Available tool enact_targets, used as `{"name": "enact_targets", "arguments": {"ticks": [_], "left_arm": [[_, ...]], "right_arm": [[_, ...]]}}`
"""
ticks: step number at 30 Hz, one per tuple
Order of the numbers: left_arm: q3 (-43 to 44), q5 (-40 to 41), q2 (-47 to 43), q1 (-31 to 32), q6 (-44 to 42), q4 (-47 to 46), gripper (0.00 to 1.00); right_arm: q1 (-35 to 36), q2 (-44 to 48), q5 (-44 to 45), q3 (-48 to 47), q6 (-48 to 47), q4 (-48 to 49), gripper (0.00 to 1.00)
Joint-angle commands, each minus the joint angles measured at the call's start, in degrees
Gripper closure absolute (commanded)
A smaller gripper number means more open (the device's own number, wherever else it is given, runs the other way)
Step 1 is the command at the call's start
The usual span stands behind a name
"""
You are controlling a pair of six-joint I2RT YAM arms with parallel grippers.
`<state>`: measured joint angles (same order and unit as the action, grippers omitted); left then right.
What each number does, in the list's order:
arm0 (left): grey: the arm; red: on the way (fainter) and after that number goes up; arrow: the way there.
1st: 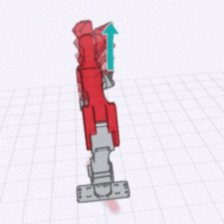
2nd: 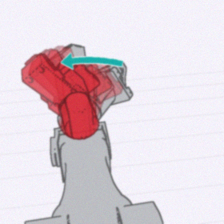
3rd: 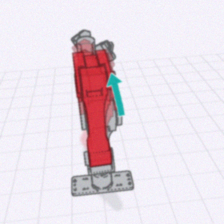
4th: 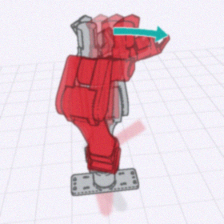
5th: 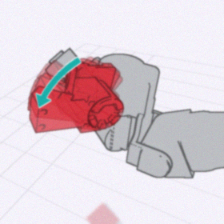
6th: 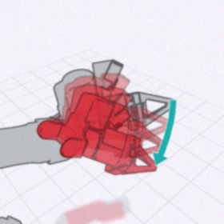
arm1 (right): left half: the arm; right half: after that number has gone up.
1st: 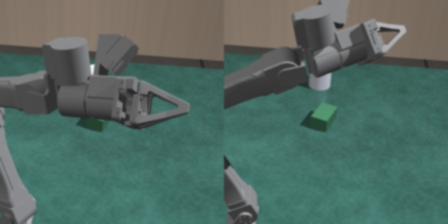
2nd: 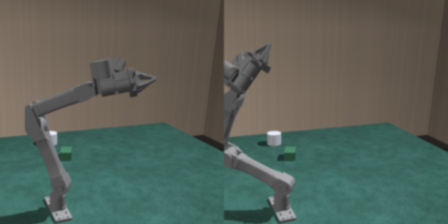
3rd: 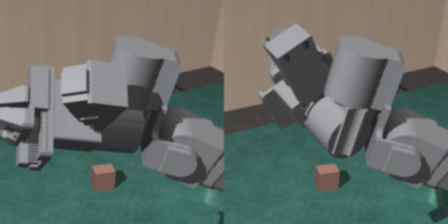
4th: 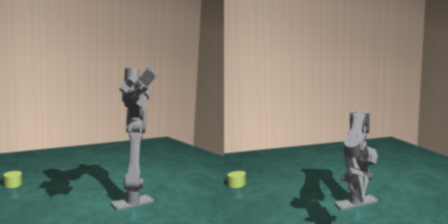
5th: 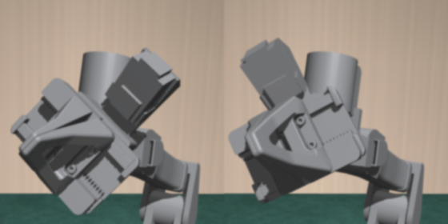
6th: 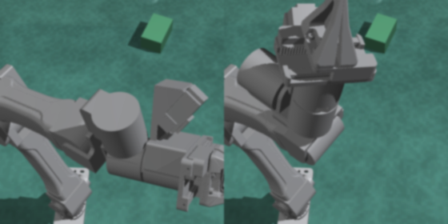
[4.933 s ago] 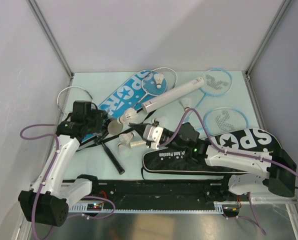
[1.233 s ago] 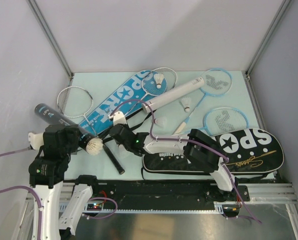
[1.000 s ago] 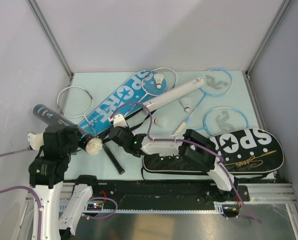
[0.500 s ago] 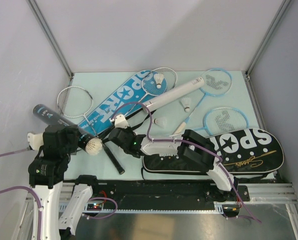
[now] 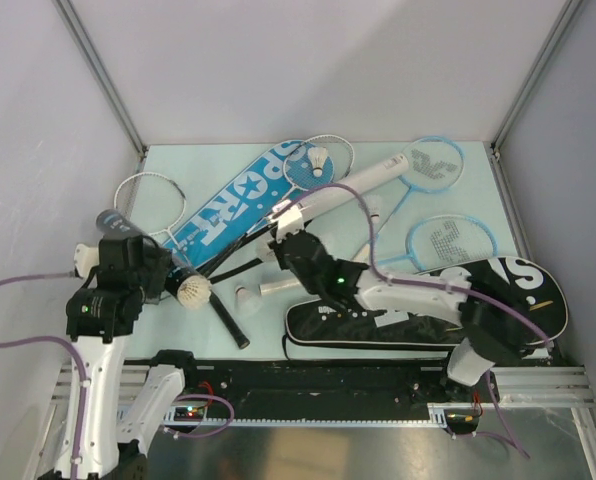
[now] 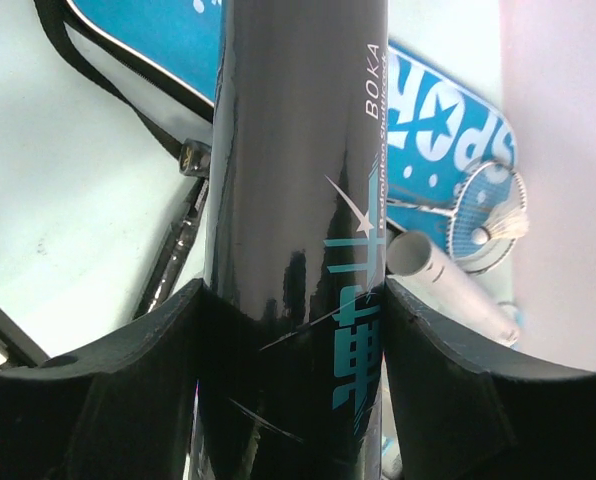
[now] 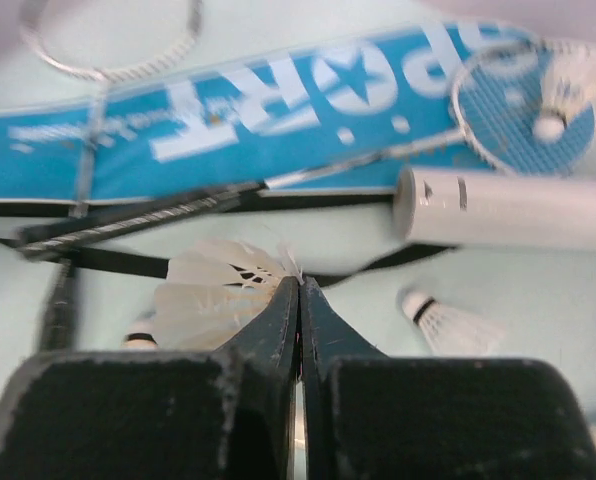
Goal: Pack up the badminton gear
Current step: Pick up the shuttlecock at the center of the board.
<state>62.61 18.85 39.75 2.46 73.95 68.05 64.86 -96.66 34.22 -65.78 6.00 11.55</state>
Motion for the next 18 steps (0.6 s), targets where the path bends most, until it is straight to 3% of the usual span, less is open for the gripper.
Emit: {"name": "enact_targets", "arguments": {"ticks": [1, 10, 18], "left_arm": [[3.3, -2.0, 2.1, -0.4, -5.7, -2.6, 0.73], [6.2, -6.6, 6.6, -0.4, -9.5, -2.7, 0.73], [6.4, -11.2, 9.0, -0.4, -10.5, -2.8, 0.73]], "right_arm": [[0.0, 12.5, -12.9, 6.1, -11.0, 14.4, 1.0], [2.1, 32.6, -40.9, 21.4, -23.4, 28.2, 1.0], [5.7, 33.9, -53.7, 22.9, -31.0, 31.1, 1.0]]}}
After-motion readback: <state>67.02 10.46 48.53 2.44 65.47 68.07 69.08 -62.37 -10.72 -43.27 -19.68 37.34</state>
